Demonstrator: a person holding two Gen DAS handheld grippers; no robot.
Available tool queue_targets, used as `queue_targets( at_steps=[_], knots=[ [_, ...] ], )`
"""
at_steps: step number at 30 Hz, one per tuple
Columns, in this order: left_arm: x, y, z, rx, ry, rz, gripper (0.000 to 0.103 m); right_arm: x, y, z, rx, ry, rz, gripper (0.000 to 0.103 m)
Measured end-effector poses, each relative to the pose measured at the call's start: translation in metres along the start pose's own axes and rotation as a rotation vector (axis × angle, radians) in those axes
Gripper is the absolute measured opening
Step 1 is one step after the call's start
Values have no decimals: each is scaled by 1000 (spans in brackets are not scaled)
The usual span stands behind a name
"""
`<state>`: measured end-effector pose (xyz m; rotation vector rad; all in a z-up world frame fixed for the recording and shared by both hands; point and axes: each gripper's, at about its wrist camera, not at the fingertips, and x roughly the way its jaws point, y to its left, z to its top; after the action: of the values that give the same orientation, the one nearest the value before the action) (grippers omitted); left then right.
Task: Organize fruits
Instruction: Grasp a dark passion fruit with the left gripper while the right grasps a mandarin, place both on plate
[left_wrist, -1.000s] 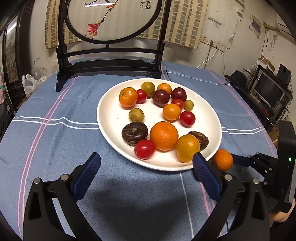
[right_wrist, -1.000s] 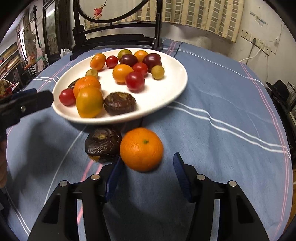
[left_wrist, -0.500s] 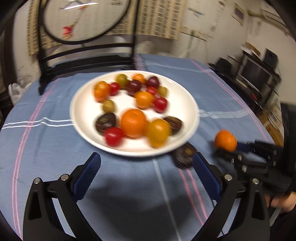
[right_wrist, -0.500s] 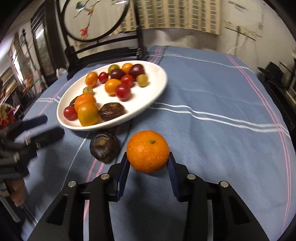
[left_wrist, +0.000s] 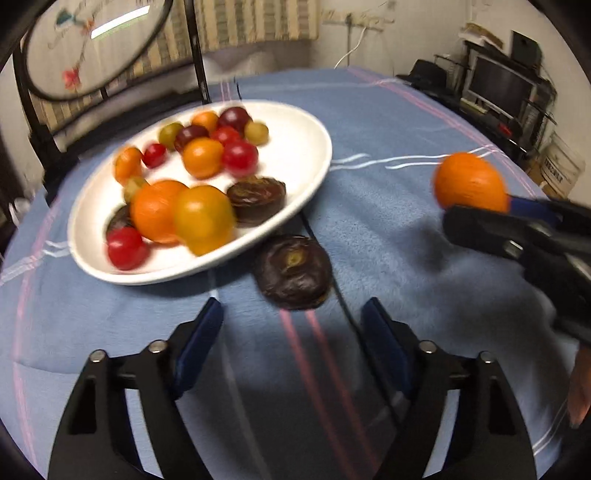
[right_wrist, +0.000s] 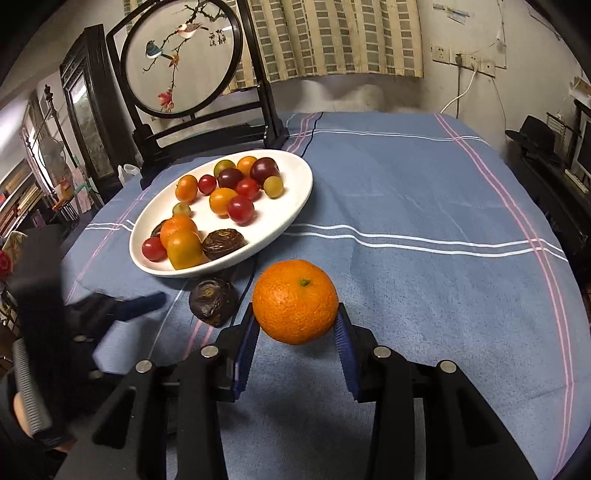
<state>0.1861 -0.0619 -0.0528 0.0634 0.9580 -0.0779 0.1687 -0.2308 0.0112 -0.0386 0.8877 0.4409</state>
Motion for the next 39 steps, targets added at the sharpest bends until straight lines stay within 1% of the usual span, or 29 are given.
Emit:
queue_targets(
  at_steps=[3,6,8,10,11,12,14,18,20,22,25,28,31,33,36,39],
  knots=[
    [7,3,9,-83,-3,29,74,0,-3,0,19,12,-7,41],
    [10,2,14,-110,-18,51,74,4,-3,-1,27,28,0,42],
    [11,3,17,-116,-23,63,68,6,-2,-2,24,34,1,42],
    [10,5,18,-132,-21,72,55,7,-2,-3,26,35,7,42],
    [8,7,18,-138,-20,65,51,7,-1,-2,28,34,9,42],
    [6,7,17,-131,-16,52,44,6,-1,-2,32,31,14,42],
    [2,9,13,-121,-8,58,44,5,-1,-2,33,24,27,42],
    [-11,21,1,-130,1,21,44,7,0,-3,27,22,11,42],
    [-24,28,-5,-126,-13,8,44,9,-1,-3,28,26,6,42],
    [-37,34,-10,-108,-39,13,44,10,1,-4,22,24,2,42],
    [-57,47,-16,-90,-78,38,44,11,6,-5,28,32,55,42],
    [-70,64,-15,-105,-96,45,44,11,17,-8,-4,19,50,42],
    [-77,81,-9,-134,-113,59,44,11,35,-9,-39,20,63,42],
    [-78,92,3,-151,-118,52,44,7,47,-4,-68,13,73,42],
    [-75,106,24,-174,-134,49,44,4,64,14,-112,11,102,41],
    [-67,121,49,-200,-143,74,44,7,80,38,-164,-26,69,41]
  ],
)
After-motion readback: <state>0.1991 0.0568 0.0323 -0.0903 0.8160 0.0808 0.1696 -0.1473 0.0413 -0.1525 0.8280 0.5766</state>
